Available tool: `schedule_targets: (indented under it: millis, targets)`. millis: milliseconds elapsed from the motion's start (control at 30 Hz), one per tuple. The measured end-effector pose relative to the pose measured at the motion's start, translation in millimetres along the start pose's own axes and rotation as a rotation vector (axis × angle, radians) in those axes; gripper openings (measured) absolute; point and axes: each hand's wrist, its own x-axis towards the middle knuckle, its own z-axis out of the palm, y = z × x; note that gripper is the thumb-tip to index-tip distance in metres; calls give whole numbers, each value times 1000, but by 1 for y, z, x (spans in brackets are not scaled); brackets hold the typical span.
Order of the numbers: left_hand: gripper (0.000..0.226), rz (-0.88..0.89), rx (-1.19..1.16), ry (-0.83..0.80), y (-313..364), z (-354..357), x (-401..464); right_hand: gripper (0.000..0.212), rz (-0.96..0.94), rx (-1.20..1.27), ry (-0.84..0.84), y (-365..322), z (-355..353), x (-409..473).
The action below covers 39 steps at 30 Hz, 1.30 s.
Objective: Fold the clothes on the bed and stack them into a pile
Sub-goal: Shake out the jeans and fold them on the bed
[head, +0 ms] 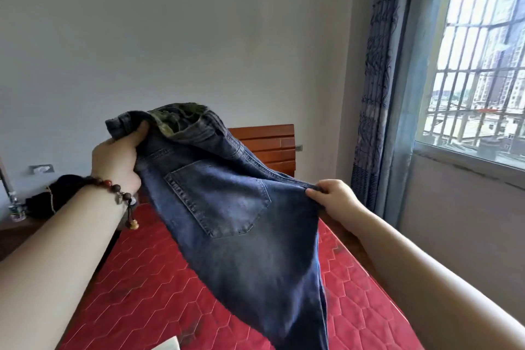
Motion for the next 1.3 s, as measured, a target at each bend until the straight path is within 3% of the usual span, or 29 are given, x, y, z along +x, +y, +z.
schedule_targets:
  millis: [133,233,300,333,400,500,567,700,900,1000,1067,1133,1200,1300]
  targets:
    - [19,-58,-174,-104,10,13,-11,21,63,335,-145,8,-11,-23]
    - [27,-80,-234,-255,22,34,-26,7,28,148,-201,6,-9,-32]
    - [34,-91,-233,-317,24,53,-44,41,-57,64,-237,-15,-3,-36]
    - [32,-100,-237,-345,24,62,-53,55,-92,144,-234,-27,3,-36]
    - [19,-115,-229,-382,22,74,-69,62,-154,282,-162,-53,22,-43]
    - [12,-97,-208,-436,20,74,-77,26,-227,342,154,-73,34,-52]
    - [11,33,-67,-442,21,63,-73,16,-151,460,174,-78,21,-57]
    - [16,405,254,-394,35,38,-69,25,-108,710,-102,-97,-1,-73]
    - [21,620,367,-330,69,4,-92,19,-198,730,56,-148,-9,-99]
    - [51,429,300,-397,63,-24,-111,17,-243,800,68,-159,-17,-115]
    - [49,229,278,-529,34,-38,-141,16,-241,828,77,-160,-21,-129]
    - [27,266,421,-496,13,-41,-174,16,-234,791,87,-156,-30,-146]
    - [15,379,494,-337,14,-41,-200,14,-244,742,104,-149,-46,-164]
    - [38,488,385,-163,16,-50,-239,13,-280,784,137,-139,-70,-192]
